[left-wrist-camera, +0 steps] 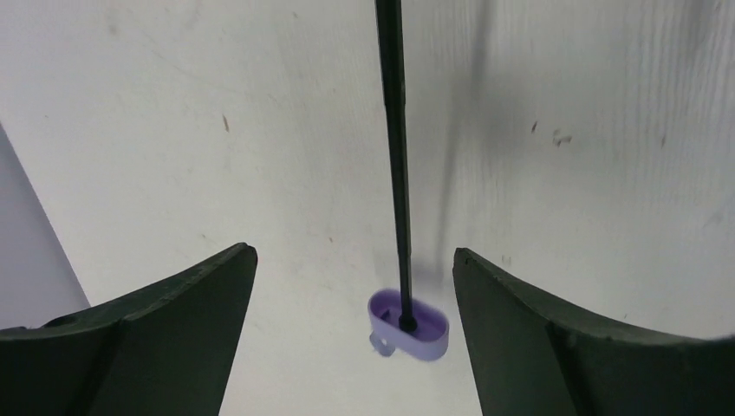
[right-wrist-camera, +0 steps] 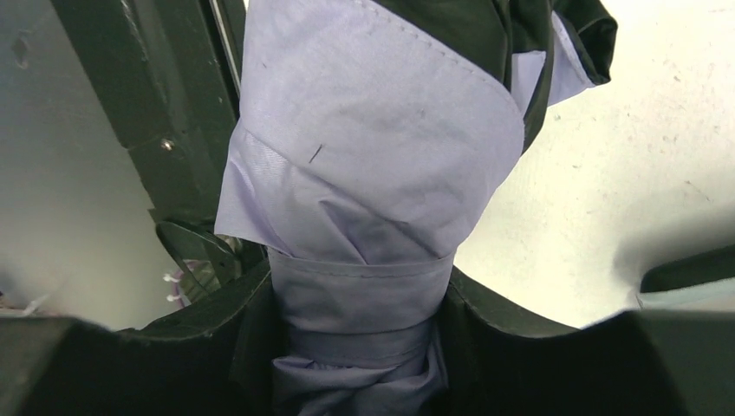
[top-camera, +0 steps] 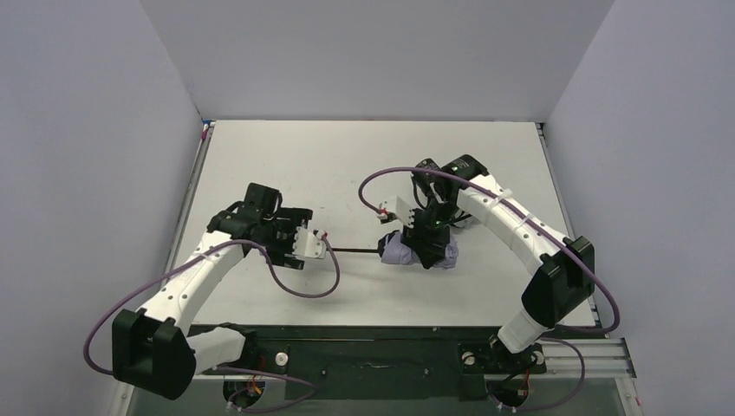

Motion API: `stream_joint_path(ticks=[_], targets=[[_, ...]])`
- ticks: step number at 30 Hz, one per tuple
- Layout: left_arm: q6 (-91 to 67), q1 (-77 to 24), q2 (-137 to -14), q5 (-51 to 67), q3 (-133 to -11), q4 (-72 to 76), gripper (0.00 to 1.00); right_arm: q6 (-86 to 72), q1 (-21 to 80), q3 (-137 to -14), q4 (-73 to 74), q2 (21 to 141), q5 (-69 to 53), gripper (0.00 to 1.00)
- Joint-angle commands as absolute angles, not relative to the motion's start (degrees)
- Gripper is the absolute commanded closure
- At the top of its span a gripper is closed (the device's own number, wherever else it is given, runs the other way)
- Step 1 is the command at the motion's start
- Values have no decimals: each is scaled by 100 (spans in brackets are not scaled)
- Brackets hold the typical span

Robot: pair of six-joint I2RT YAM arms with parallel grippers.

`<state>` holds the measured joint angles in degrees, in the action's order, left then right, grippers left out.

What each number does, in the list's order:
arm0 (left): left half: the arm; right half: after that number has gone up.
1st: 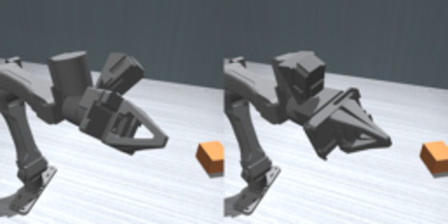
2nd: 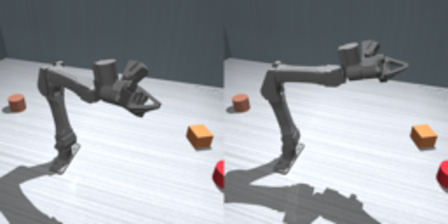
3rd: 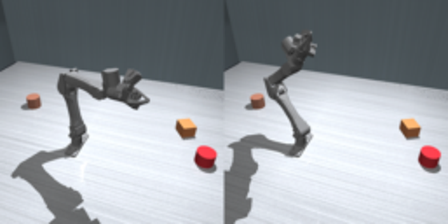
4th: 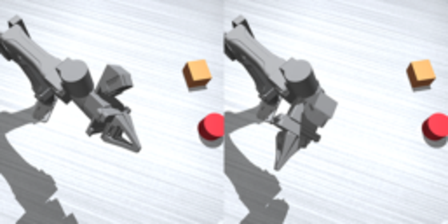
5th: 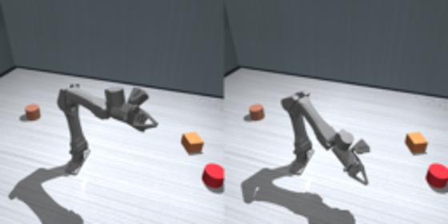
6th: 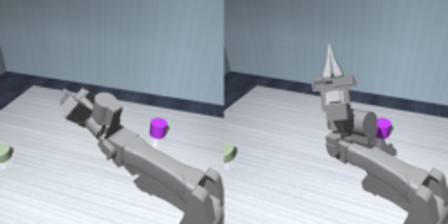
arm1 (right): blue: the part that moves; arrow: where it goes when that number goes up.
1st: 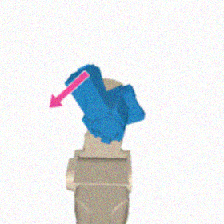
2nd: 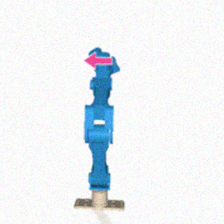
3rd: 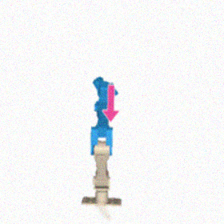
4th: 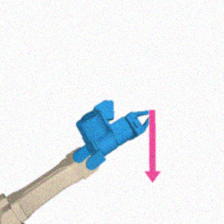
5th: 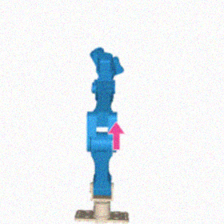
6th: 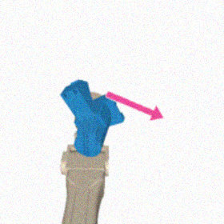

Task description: Open the umbrella

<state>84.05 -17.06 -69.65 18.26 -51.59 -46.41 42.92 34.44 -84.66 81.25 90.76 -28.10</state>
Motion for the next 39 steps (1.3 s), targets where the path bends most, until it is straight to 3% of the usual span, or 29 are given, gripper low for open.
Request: stream_joint_path(ticks=[1,6,11,16,22,25,33,36,39], targets=[[7204,-1971,-6355,3582,-5363,-4093,16,4029,3376,-9018,8401,9316,-3696,100],[5326,-2607,-5674,4036,-4820,-2053,13,3884,3382,-9336,8469,9521,-4182,100],[4696,-3584,-5418,3661,-4319,-332,11,3607,3382,-9684,8397,9724,-4569,100],[4871,-4400,-5778,3194,-4550,-109,1,3389,3471,-9754,8284,9810,-4906,100],[5447,-5096,-6119,2603,-4804,-105,1,3406,3549,-9752,8319,9871,-5019,98],[6167,-5368,-6426,2328,-4973,-798,22,3410,3557,-9856,8376,9873,-5097,97],[6141,-5537,-6776,1695,-5190,-1090,48,3773,3612,-10229,8707,9758,-4972,93],[6095,-5537,-6872,1454,-5395,-1377,66,4024,3629,-10498,8972,9709,-4904,91],[6019,-5523,-6954,1229,-5489,-1526,77,4016,3637,-10717,8991,9614,-4837,84]])
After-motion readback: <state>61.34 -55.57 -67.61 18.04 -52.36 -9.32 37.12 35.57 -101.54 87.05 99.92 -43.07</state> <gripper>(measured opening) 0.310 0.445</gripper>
